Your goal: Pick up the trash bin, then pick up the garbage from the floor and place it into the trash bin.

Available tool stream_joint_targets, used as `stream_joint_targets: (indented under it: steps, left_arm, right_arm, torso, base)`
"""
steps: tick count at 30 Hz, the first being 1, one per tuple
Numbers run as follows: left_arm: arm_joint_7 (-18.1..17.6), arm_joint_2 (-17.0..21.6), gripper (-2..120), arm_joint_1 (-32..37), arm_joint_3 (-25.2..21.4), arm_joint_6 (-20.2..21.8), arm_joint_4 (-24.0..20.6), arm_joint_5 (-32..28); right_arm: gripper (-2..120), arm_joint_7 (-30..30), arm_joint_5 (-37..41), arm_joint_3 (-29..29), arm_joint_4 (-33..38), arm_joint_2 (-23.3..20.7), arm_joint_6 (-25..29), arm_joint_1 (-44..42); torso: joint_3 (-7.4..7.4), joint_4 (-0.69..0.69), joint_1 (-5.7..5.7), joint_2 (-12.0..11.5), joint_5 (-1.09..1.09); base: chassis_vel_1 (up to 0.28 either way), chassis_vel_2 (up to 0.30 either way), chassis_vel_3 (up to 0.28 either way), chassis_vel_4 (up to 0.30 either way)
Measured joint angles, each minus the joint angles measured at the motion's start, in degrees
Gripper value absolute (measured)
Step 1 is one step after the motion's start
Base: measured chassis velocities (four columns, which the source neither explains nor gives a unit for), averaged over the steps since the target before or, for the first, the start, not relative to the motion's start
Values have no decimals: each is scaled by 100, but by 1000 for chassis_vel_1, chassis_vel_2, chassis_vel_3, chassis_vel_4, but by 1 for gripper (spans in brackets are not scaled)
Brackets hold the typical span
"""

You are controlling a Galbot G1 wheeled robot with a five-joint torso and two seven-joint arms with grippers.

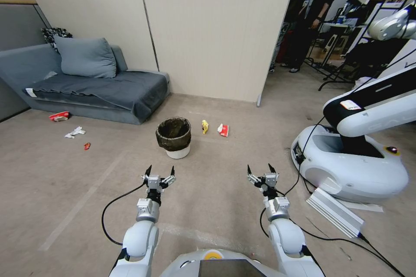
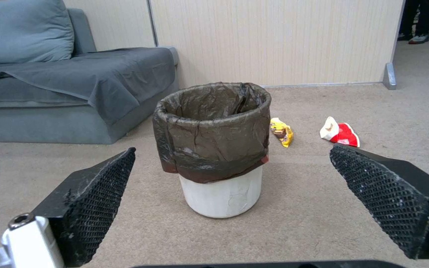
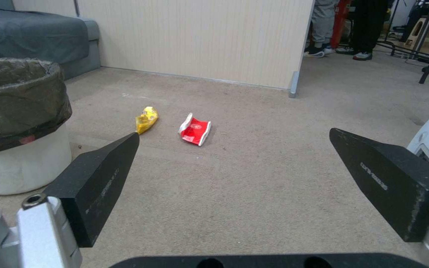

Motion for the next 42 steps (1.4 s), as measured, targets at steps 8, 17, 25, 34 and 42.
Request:
stream_joint_targets:
  steps: [8,17,25,34,42]
  left_arm:
    - [0,0,100,0,0,0,0,0]
    - [-1,2,100,33,-2,38,-57,0]
    - [-94,95,100,719,-94,795,-1189,87]
    - [-214,207,100,1552,-207,1711,-2550,195]
    - [-190,287,100,1819,-594,2089,-2924,108]
  right_arm:
    - [100,0,0,0,0,0,0,0]
    - [100,0,0,3,6,1,0,-13]
    - [100,99,39,337,922,233,57,-984]
    - [100,255,116,817,2243,567,165,-2379]
    - [100,281,131,903,2497,629,109,-2645]
  torso:
    - [0,0,0,0,0]
    - [0,0,0,0,-1]
    - [0,-1,0,0,0]
    - [-1,0,0,0,0]
    - [0,1,0,0,0]
  base:
    - [0,0,0,0]
    - [0,0,0,0]
    - [0,0,0,0]
    - [0,0,0,0]
    - [0,0,0,0]
